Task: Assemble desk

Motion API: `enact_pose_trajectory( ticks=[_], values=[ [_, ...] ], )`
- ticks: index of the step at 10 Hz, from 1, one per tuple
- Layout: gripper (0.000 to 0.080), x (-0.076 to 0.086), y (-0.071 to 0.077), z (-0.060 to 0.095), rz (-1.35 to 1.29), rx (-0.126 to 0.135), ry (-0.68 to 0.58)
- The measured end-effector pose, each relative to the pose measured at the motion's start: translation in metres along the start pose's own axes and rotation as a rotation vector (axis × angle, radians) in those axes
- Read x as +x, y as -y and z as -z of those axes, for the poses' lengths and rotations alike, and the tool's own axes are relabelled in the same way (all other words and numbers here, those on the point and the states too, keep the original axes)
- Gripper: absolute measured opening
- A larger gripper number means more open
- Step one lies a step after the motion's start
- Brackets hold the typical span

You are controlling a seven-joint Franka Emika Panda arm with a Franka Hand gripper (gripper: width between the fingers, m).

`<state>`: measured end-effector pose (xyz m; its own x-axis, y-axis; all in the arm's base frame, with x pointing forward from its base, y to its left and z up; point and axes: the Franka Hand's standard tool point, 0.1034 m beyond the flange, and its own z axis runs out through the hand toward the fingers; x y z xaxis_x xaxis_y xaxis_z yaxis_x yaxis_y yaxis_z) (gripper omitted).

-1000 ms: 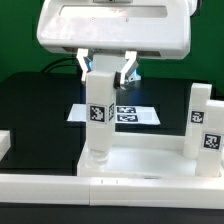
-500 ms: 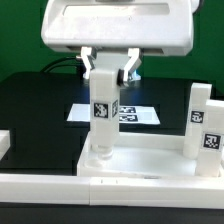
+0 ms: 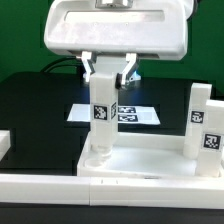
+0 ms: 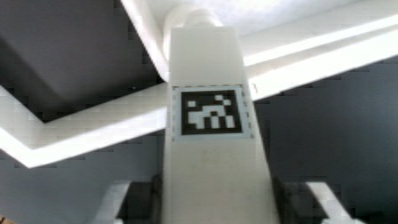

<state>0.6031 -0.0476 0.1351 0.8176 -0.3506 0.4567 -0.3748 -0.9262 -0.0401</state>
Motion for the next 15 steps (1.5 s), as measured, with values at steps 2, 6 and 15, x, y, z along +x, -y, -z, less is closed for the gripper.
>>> enact_pose_trajectory(
  ticks=[2,6,15],
  values=[
    [0.0285,0.006,-0.006,-0.002,-0.004,-0.008,-0.006],
    [0.0285,0.007,-0.002,-0.006,0.000,-0.009,-0.009],
    [0.0294,0.003,0.001,-0.018,0.027,-0.023,-0.051]
  ],
)
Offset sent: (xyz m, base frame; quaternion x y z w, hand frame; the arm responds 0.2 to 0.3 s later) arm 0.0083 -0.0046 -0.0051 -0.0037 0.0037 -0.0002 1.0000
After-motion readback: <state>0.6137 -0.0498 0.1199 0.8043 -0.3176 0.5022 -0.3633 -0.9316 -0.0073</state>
